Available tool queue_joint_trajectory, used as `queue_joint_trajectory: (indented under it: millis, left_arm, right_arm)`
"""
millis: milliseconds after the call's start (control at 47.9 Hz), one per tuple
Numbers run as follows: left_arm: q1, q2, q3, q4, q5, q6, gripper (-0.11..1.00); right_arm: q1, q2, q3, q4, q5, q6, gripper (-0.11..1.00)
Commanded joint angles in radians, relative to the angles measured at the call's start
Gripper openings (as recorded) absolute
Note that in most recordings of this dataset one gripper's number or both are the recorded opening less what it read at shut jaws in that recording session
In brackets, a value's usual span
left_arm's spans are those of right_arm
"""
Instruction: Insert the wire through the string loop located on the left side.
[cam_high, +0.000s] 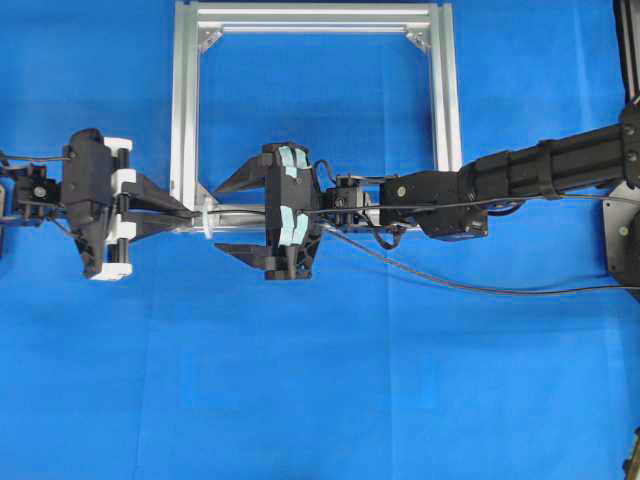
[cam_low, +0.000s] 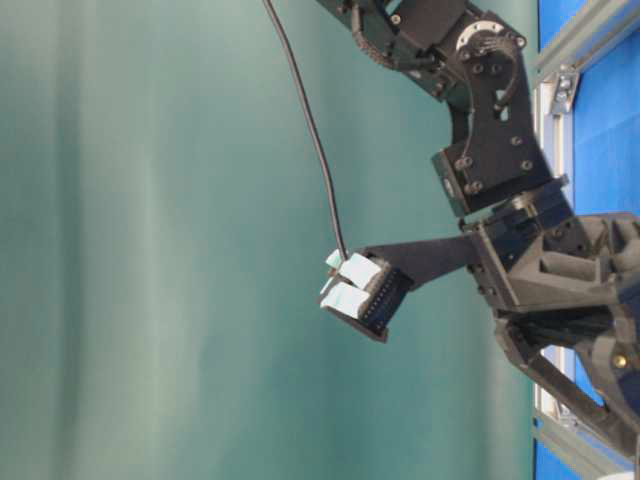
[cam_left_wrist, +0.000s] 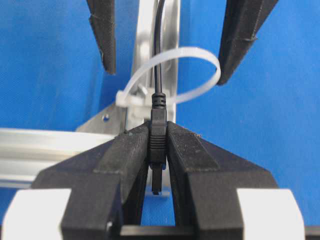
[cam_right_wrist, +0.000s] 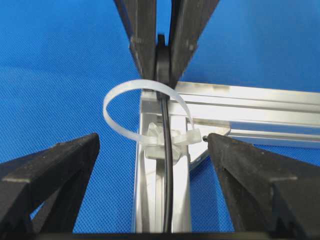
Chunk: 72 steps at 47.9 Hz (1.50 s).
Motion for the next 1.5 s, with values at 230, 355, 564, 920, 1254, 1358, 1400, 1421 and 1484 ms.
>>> queue_joint_trajectory:
  millis: [230, 355, 564, 920, 1254, 1358, 1400, 1421, 1484]
  left_arm:
    - [0.002, -0.259, 0.091, -0.002, 0.114, -0.02, 0.08]
    - [0.002, -0.38, 0.095, -0.002, 0.215, -0.02, 0.08]
    - [0.002, -0.634, 0.095, -0.002, 0.422, -0.017, 0.08]
    - [0.002, -1.006, 0.048, 0.0, 0.785, -0.017, 0.08]
    - [0.002, -1.057, 0.034, 0.002, 0.85, -0.005, 0.08]
    - [0.002, -1.06, 0.034, 0.002, 0.854, 0.0, 0.08]
    - [0.002, -1.06, 0.034, 0.003, 0.857, 0.0, 0.08]
    - [0.002, -1.06, 0.034, 0.003, 0.861, 0.002, 0.08]
    - [0.002, -1.06, 0.034, 0.005, 0.868, 0.005, 0.08]
  right_arm:
    - [0.002, -0.029, -0.006, 0.003, -0.006, 0.002, 0.95]
    - [0.002, -0.029, -0.006, 0.003, -0.006, 0.002, 0.95]
    - [0.003, -0.031, -0.008, 0.003, -0.008, 0.002, 0.95]
    - [0.002, -0.031, -0.012, 0.002, -0.009, 0.002, 0.95]
    - [0.002, -0.031, -0.014, 0.003, -0.011, 0.002, 0.95]
    - [0.002, -0.031, -0.014, 0.003, -0.011, 0.002, 0.95]
    - [0.0, -0.031, -0.015, 0.003, -0.011, 0.002, 0.95]
    - [0.0, -0.031, -0.015, 0.003, -0.011, 0.002, 0.95]
    - [-0.002, -0.029, -0.015, 0.003, -0.011, 0.002, 0.95]
